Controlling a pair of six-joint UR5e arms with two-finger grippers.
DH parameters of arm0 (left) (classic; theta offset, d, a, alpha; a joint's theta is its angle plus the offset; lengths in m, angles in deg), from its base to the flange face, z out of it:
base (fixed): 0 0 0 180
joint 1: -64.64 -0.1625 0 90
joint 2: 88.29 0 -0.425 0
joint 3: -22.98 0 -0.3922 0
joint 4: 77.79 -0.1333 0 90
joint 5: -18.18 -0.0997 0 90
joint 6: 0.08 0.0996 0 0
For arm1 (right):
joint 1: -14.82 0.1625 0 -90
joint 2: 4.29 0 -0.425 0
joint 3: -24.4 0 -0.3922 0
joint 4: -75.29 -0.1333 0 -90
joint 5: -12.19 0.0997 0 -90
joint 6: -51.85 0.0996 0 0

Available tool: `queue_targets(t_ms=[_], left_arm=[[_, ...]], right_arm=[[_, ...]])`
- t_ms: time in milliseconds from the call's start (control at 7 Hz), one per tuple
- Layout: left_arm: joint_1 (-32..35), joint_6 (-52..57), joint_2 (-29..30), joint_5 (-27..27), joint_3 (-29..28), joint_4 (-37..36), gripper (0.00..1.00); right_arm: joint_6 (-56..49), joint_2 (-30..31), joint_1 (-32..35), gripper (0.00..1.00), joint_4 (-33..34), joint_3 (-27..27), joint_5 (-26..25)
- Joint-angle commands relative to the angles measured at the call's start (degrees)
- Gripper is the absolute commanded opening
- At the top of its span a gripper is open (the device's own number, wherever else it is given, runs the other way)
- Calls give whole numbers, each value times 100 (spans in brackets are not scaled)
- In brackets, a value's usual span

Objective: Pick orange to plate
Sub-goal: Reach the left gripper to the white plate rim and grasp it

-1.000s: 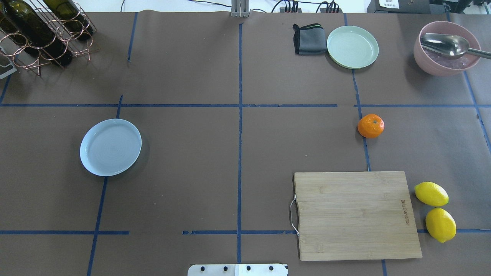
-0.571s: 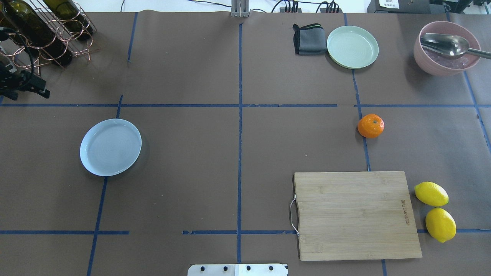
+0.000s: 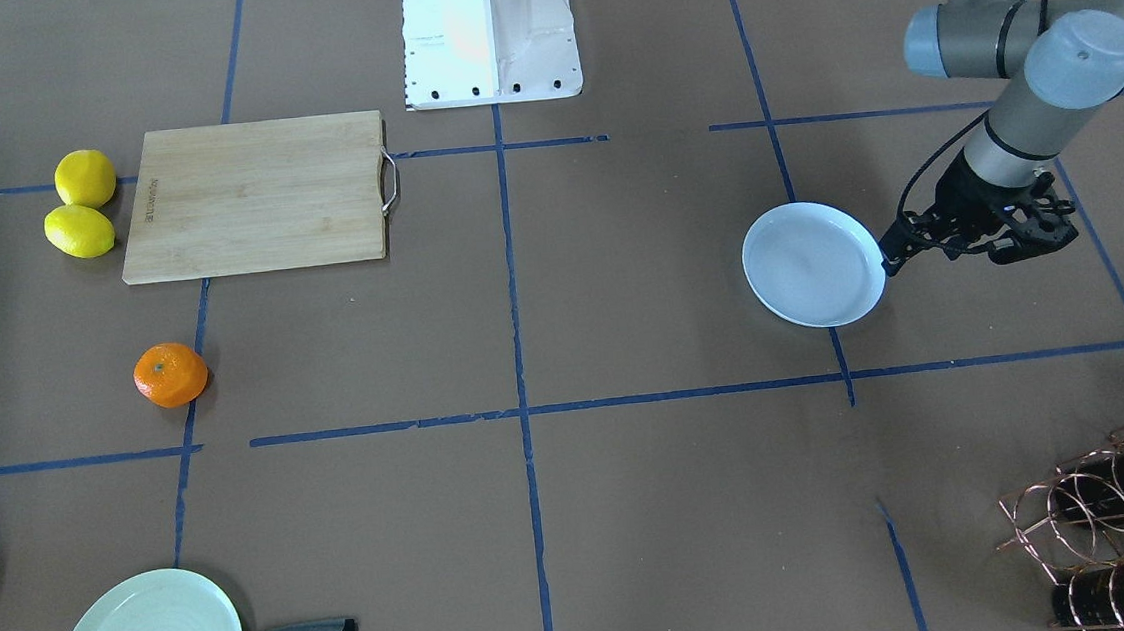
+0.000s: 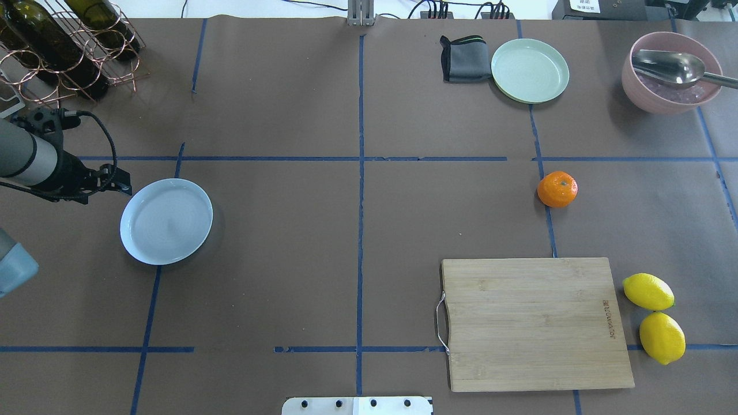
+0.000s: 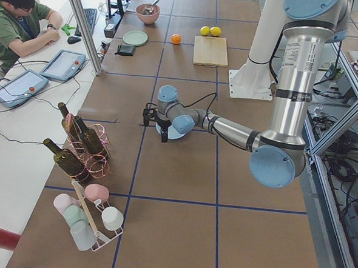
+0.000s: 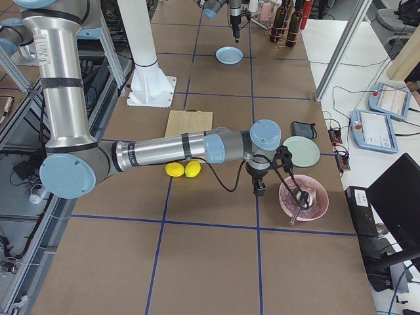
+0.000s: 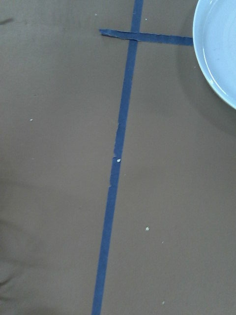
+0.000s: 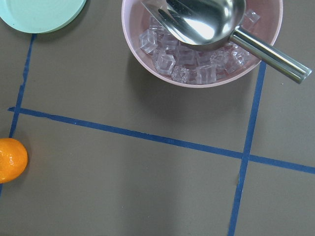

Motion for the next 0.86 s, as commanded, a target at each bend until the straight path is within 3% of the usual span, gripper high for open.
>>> queue_targets(t_ms=[0, 429, 714], left_arm=[[-320, -210, -10, -217, -66, 76, 88], [-417, -184, -10, -218, -199, 94, 78], [-417, -184, -10, -218, -190, 94, 60]], right_arm=[[7, 0, 7, 100, -1, -6, 0], [7, 0, 7, 100, -1, -23, 0], [7, 0, 7, 100, -1, -50, 0]])
